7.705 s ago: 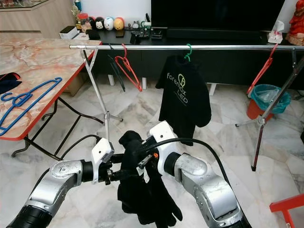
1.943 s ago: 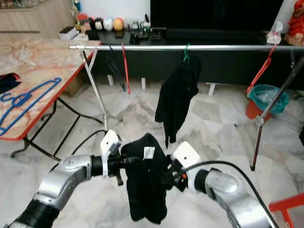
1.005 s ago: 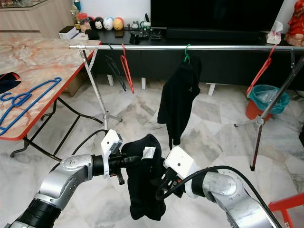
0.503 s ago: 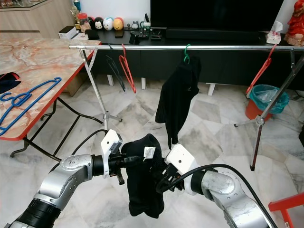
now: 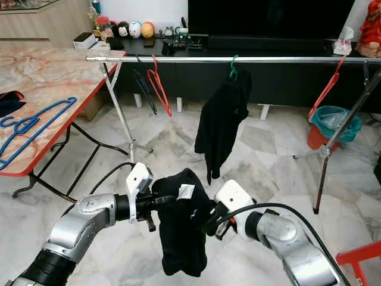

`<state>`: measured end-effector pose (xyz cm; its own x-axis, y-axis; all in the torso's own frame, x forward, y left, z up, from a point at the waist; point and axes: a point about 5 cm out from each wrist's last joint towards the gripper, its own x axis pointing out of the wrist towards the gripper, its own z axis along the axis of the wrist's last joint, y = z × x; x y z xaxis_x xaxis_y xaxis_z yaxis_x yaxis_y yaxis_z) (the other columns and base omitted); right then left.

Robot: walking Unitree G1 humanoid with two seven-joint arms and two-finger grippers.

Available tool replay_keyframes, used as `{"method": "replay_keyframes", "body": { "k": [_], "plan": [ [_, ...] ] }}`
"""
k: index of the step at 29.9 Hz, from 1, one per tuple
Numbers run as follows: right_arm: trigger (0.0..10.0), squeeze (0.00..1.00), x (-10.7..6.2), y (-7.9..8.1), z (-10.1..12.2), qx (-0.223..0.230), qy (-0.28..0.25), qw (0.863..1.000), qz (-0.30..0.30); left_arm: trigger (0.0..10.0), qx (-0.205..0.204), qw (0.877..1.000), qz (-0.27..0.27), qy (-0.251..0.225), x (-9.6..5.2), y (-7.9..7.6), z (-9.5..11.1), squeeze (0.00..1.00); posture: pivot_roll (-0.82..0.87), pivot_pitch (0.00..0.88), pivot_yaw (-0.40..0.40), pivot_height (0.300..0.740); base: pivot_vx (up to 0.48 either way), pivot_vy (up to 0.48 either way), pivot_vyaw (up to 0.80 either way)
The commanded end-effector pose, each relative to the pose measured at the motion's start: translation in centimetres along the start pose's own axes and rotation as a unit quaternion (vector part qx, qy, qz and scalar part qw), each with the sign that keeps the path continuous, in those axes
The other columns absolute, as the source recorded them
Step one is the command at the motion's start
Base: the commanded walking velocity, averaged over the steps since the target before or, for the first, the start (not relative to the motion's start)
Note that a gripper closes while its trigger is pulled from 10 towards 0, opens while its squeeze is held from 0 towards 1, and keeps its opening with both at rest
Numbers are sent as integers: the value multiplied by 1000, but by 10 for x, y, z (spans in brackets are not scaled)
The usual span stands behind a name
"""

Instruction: Hang hanger

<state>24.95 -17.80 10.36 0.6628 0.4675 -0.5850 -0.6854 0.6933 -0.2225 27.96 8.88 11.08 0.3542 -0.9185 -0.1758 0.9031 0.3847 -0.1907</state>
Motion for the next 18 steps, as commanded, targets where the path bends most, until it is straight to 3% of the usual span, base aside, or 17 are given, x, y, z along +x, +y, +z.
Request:
{"method": "replay_keyframes", "body": {
  "k": [1,9,13,18],
  "plan": [
    [0,0,-4,-14,-9,-12,37,998,-44,10000,19,1000,-1,-8,0,2,7,0,-21,33,16,740,0,0,0],
    [0,0,-5,-36,-4,-20,36,991,-127,10000,25,1000,-14,11,-2,0,2,0,-20,33,15,740,0,0,0],
    [0,0,-8,-51,-4,-23,45,982,-181,10000,33,998,-25,48,-5,-1,-5,0,-19,34,14,740,0,0,0],
    [0,0,-11,-57,-4,-30,58,978,-199,10000,44,995,-25,82,-9,0,-15,0,-21,33,15,740,0,0,0]
  ]
}}
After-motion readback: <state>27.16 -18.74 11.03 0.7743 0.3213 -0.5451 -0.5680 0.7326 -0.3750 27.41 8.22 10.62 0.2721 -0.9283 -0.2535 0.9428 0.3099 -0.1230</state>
